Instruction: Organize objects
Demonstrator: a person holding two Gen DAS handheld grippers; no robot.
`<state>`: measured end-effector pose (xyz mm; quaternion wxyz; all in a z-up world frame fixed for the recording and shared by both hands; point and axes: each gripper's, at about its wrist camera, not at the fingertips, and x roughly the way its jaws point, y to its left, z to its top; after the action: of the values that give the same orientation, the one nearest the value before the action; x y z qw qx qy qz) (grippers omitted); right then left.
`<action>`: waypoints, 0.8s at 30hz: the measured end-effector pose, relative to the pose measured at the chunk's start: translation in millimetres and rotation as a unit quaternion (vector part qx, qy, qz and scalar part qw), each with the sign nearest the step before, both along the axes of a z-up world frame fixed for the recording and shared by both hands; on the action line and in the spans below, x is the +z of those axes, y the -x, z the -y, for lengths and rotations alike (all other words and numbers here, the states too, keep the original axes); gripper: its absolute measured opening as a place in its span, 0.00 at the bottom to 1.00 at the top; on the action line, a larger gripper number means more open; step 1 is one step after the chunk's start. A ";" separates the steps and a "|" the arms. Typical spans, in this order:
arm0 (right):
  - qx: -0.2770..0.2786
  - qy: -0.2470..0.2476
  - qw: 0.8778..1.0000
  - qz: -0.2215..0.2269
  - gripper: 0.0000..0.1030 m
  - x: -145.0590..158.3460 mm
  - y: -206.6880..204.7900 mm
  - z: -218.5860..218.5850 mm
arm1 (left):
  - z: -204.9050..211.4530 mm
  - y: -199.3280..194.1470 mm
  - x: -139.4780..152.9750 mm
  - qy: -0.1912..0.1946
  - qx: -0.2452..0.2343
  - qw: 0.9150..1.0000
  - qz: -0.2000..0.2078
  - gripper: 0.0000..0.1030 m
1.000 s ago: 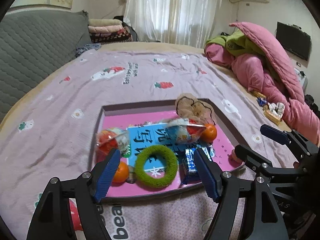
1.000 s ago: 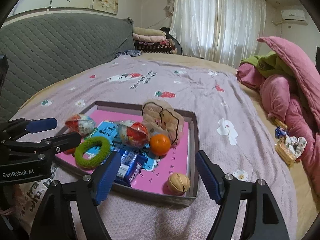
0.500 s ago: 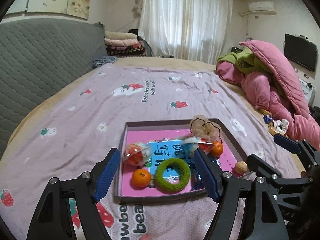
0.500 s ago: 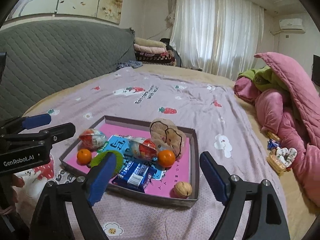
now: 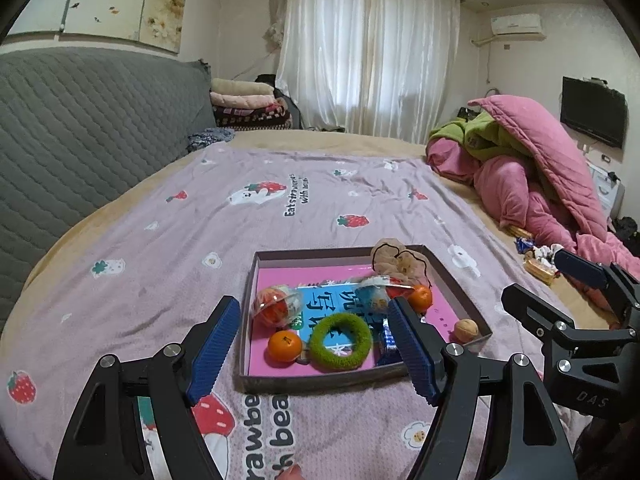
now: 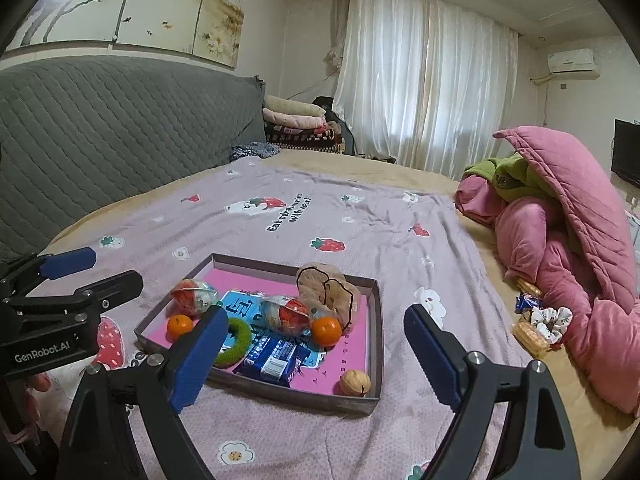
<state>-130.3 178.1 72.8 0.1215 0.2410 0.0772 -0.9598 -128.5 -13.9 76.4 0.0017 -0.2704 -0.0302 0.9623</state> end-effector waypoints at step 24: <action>-0.008 0.011 1.000 0.020 0.87 -60.1 -28.8 -1.0 | 3.6 -28.7 -67.1 0.010 0.008 0.999 0.051 0.79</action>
<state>-101.6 179.2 12.7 0.1180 0.2598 0.0619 -0.9564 -99.7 -17.4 9.4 -0.0103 -0.3193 -0.0225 0.9473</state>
